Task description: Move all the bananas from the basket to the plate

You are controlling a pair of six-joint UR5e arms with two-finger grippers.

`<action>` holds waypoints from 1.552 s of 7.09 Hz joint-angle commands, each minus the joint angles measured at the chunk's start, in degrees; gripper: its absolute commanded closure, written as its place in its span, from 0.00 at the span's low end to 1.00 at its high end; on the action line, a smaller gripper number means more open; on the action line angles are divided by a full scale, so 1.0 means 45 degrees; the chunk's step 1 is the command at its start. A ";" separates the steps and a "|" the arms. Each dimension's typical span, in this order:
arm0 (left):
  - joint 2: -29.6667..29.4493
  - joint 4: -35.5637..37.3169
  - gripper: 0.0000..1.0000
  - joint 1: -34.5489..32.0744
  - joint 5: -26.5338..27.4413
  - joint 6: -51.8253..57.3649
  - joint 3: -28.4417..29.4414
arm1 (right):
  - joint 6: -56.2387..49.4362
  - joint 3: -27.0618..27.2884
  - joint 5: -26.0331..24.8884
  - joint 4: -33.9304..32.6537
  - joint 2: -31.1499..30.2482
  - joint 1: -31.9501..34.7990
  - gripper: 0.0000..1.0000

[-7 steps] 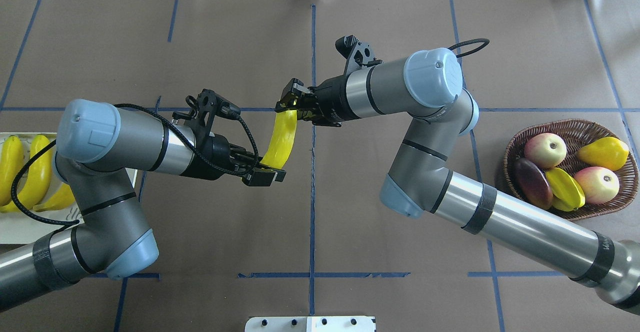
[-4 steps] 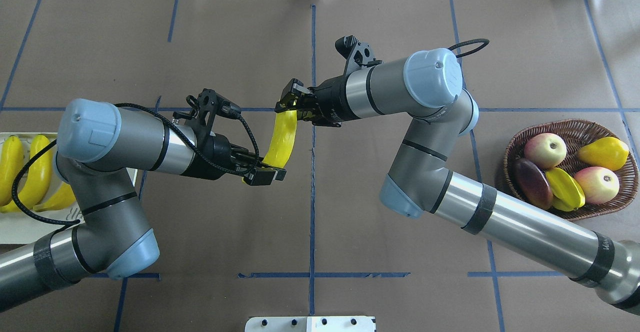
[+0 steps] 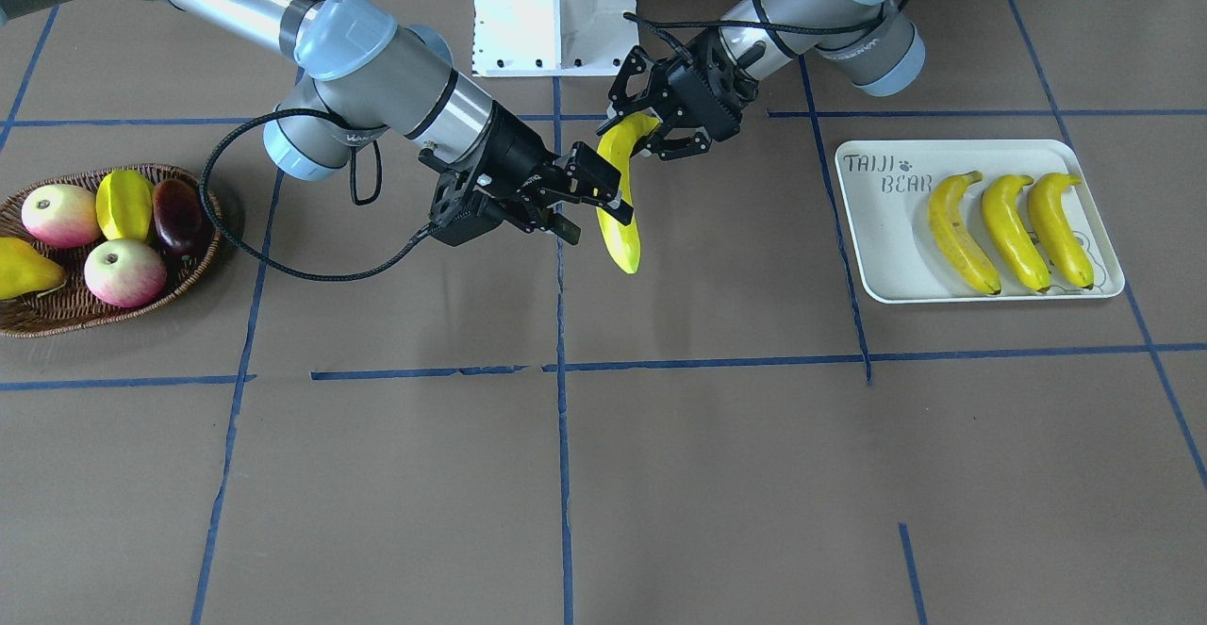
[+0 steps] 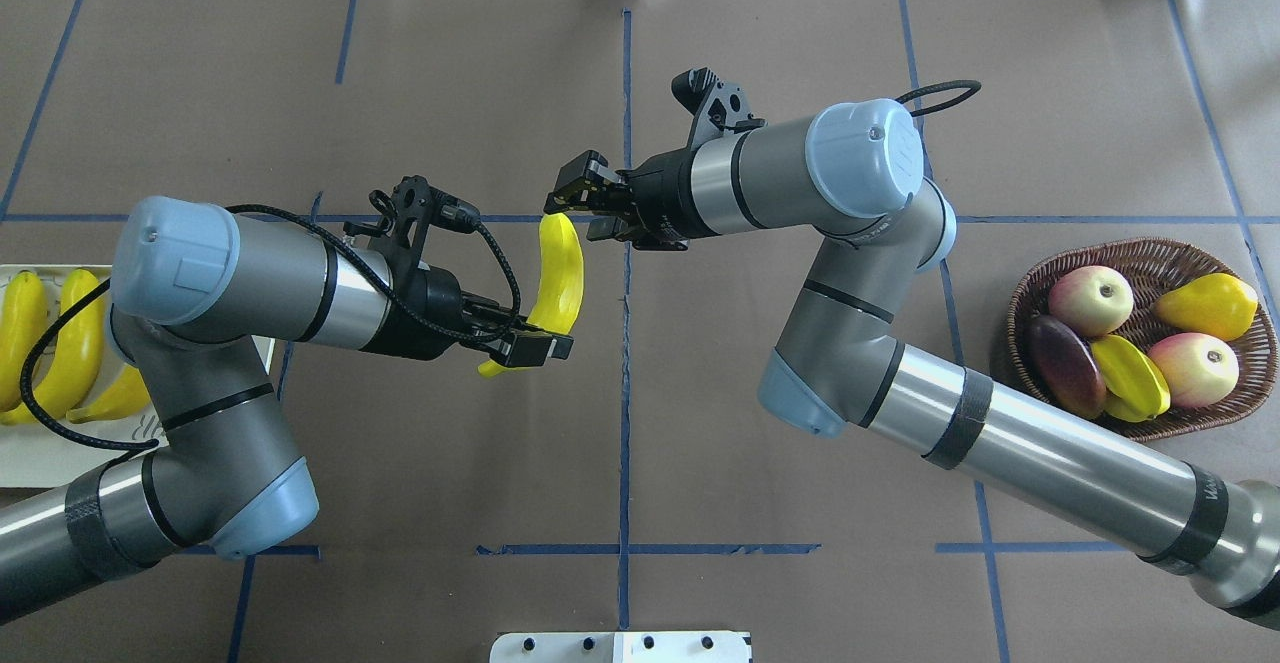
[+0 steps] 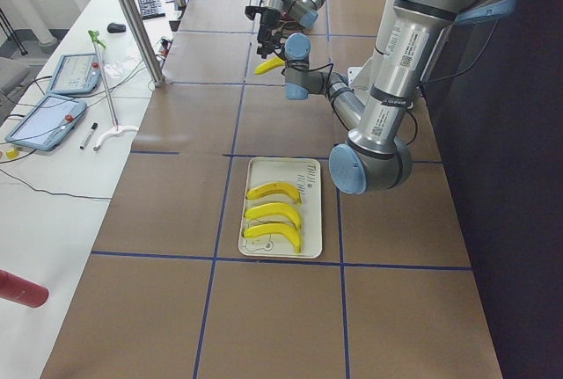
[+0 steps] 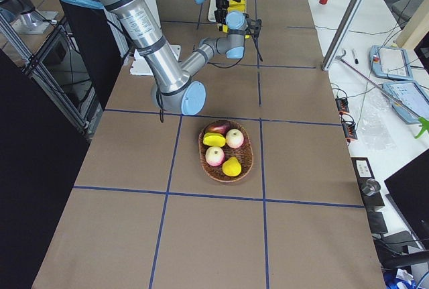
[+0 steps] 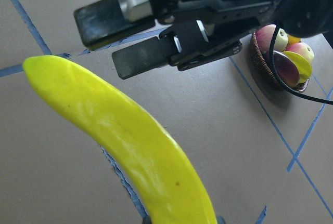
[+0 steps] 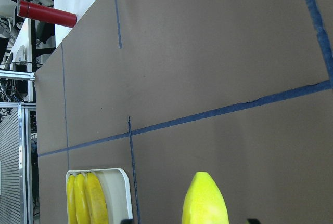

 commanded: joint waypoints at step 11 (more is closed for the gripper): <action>0.7214 0.2738 0.94 -0.2398 0.0966 0.2245 -0.1825 | -0.5495 0.3666 0.1608 -1.0431 -0.1170 0.1686 0.00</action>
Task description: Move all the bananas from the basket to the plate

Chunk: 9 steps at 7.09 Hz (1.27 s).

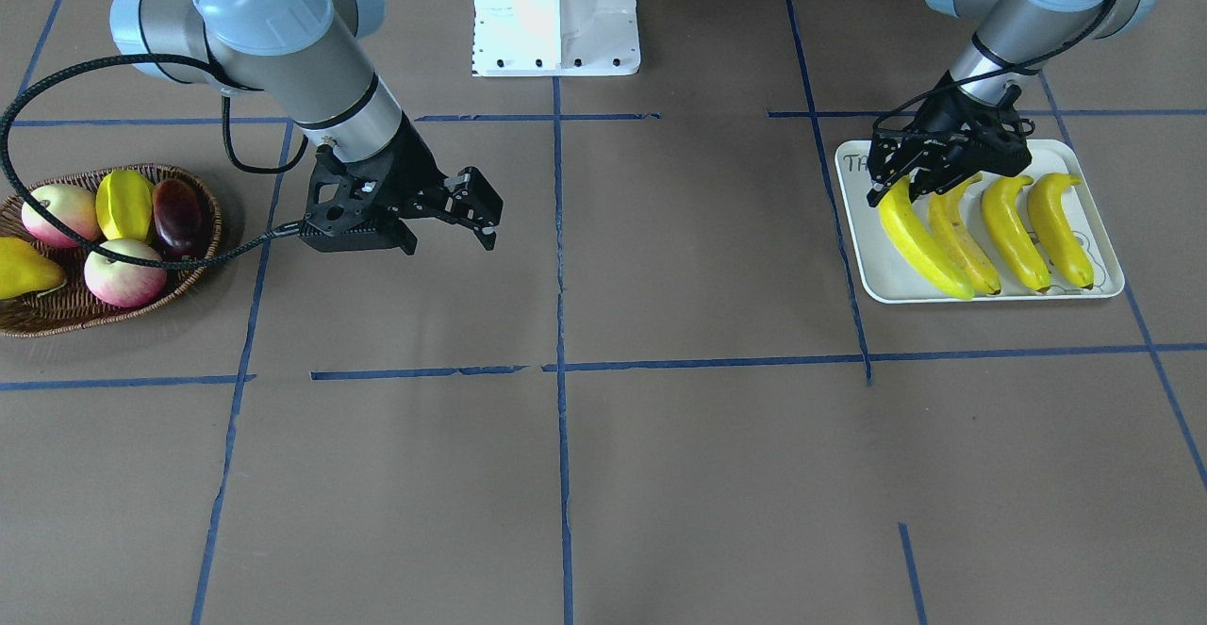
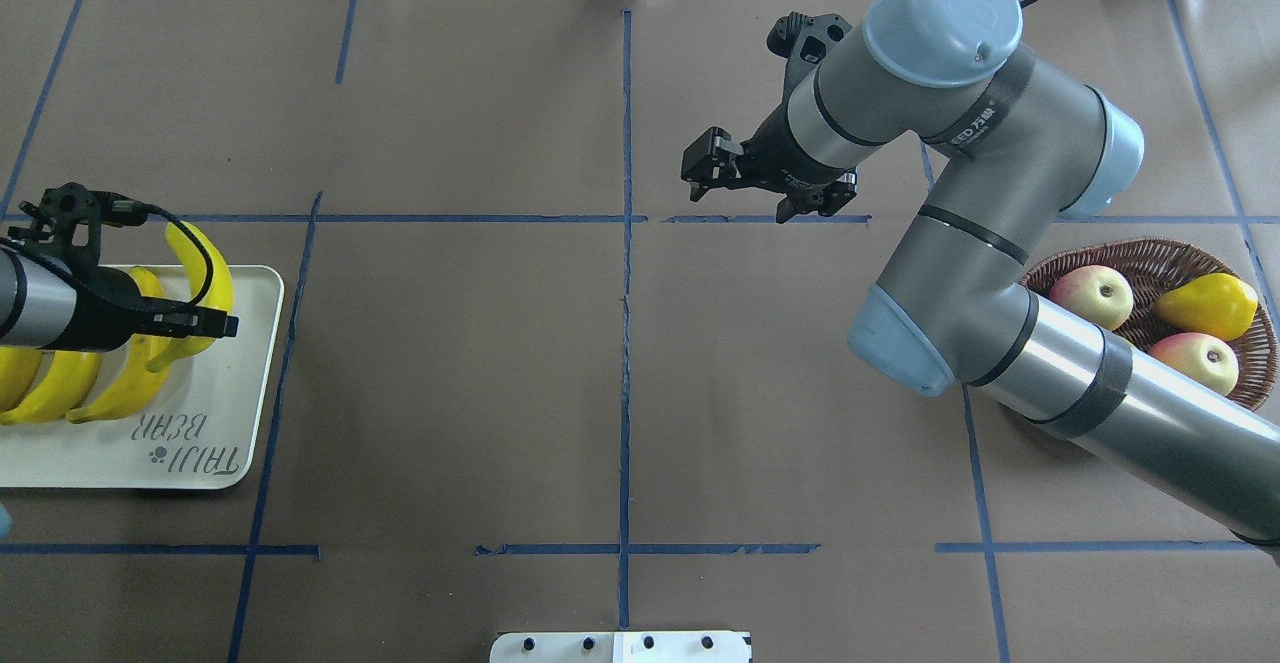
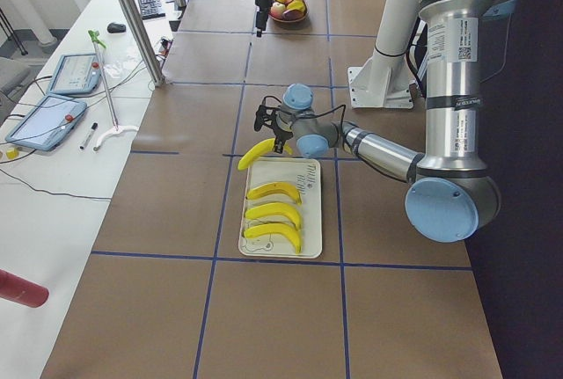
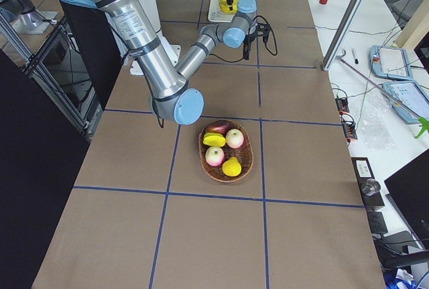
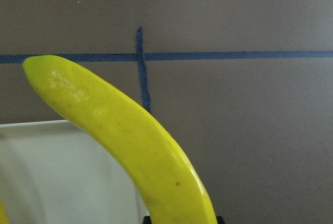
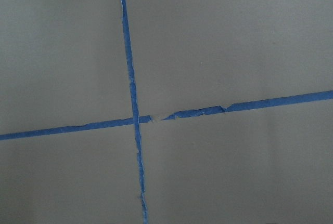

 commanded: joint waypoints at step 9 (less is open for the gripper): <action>0.0593 -0.1978 0.90 0.1215 0.0267 0.4226 0.1617 | -0.0094 0.0016 -0.0015 -0.0024 -0.0133 0.0023 0.00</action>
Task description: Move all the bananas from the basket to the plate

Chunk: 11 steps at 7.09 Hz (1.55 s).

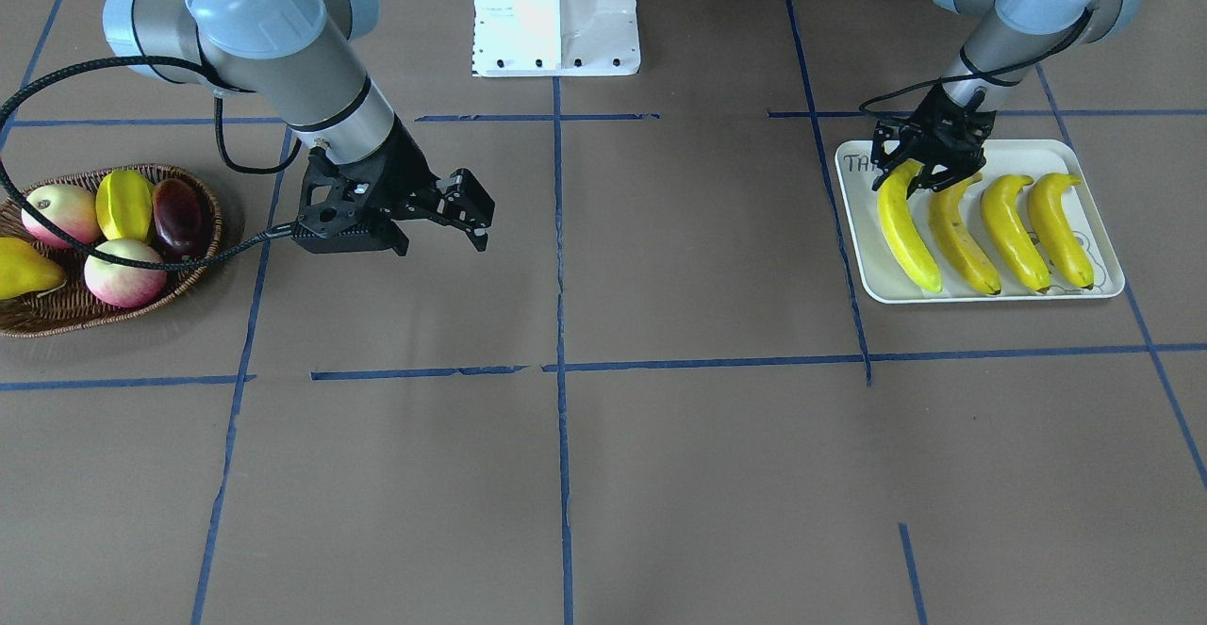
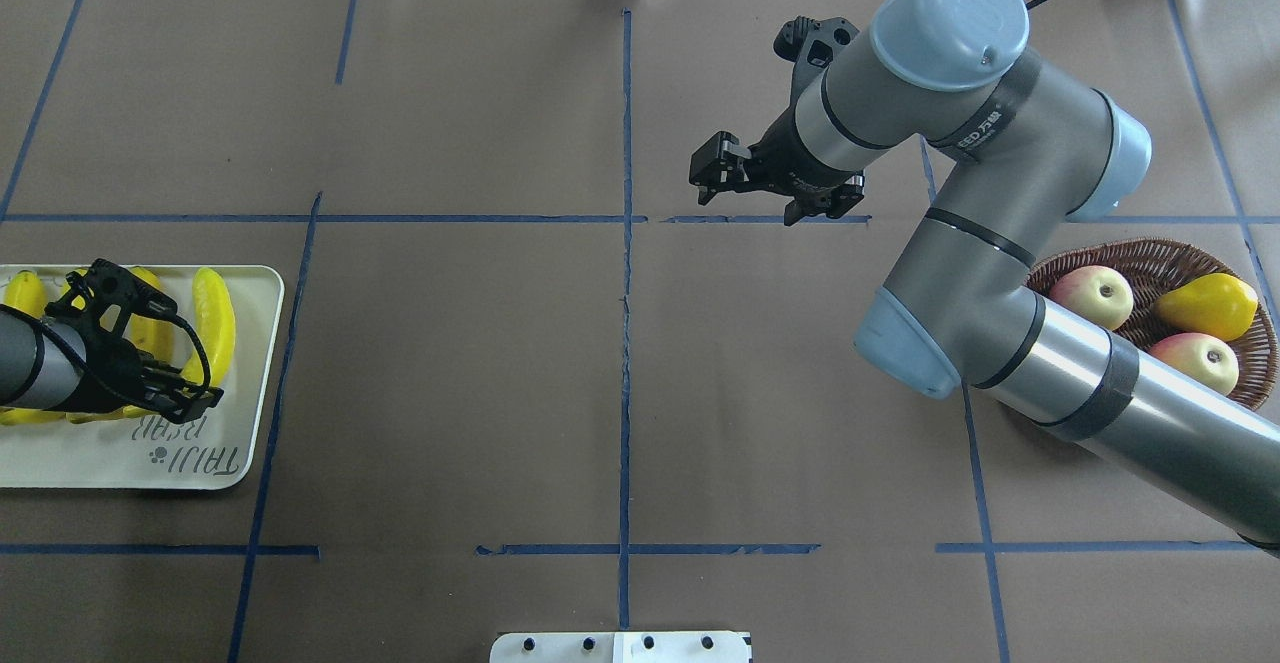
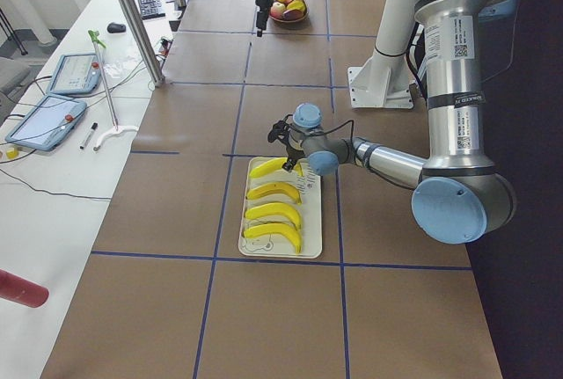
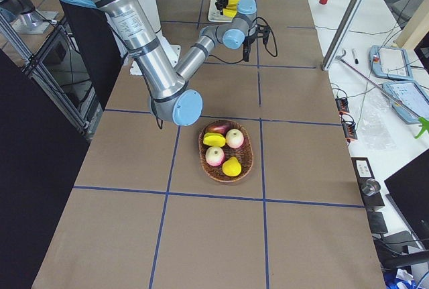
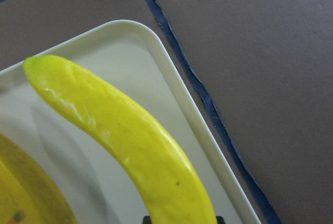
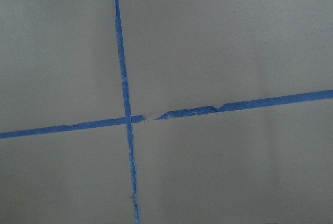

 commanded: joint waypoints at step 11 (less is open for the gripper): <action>0.0420 0.1869 0.00 -0.4056 -0.2970 0.0097 -0.0415 | -0.0522 0.0298 0.0748 -0.0871 -0.0084 0.0820 0.00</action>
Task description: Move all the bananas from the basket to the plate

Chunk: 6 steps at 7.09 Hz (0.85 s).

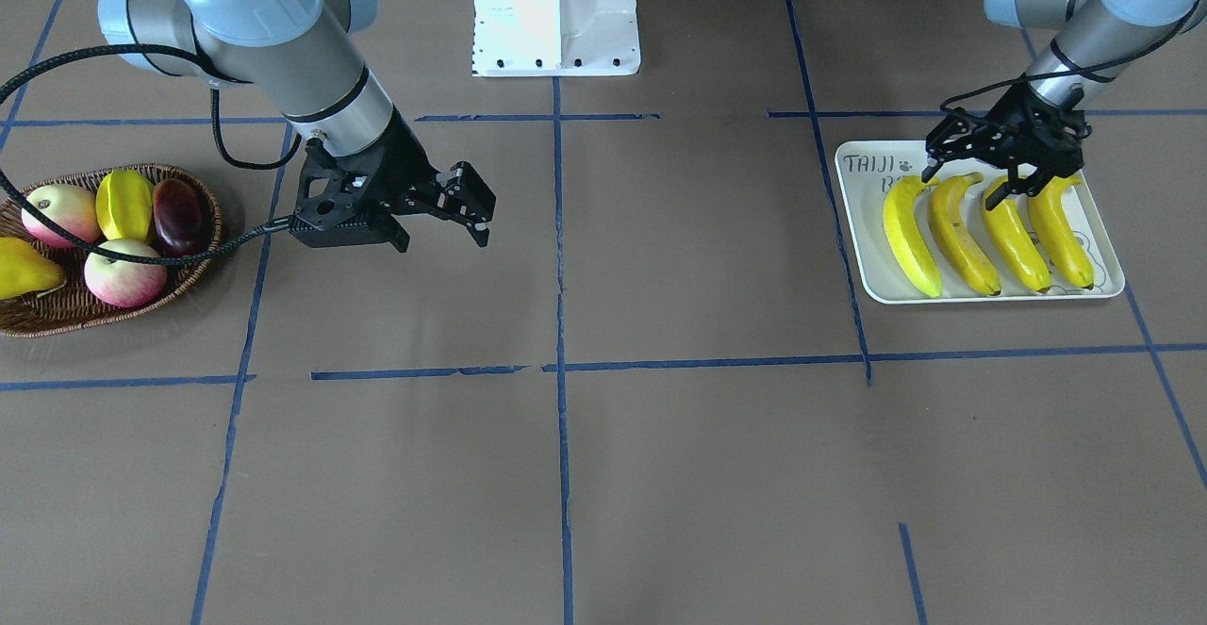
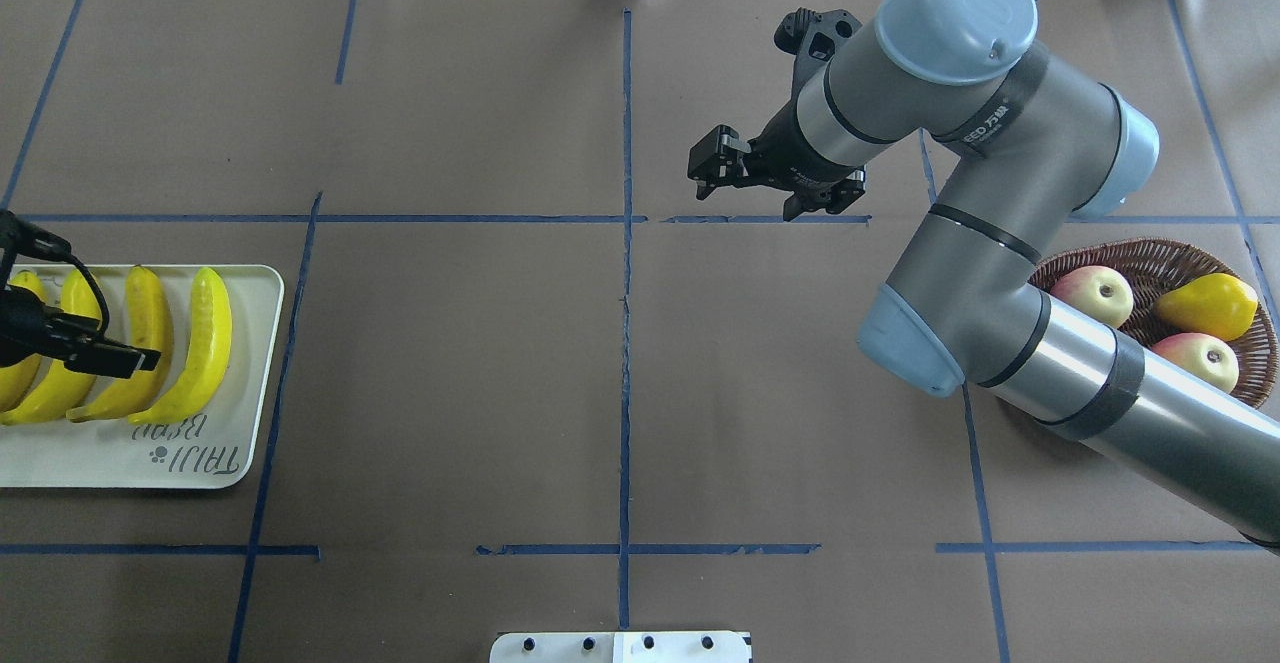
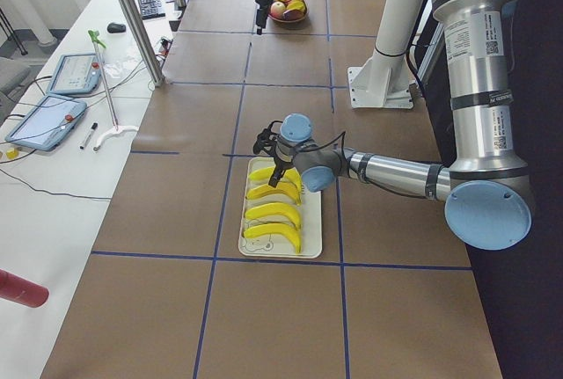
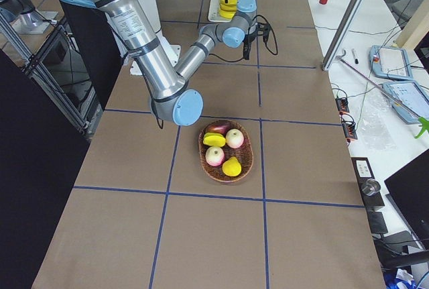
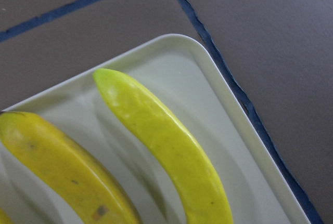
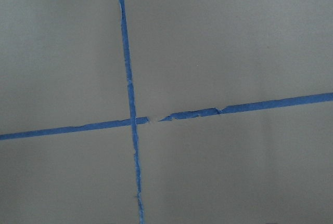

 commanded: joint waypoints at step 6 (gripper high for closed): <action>-0.0116 0.8701 0.00 -0.7148 -0.1551 1.0274 -0.0199 | -1.1937 0.3648 0.1399 -0.5190 -0.4951 0.3903 0.00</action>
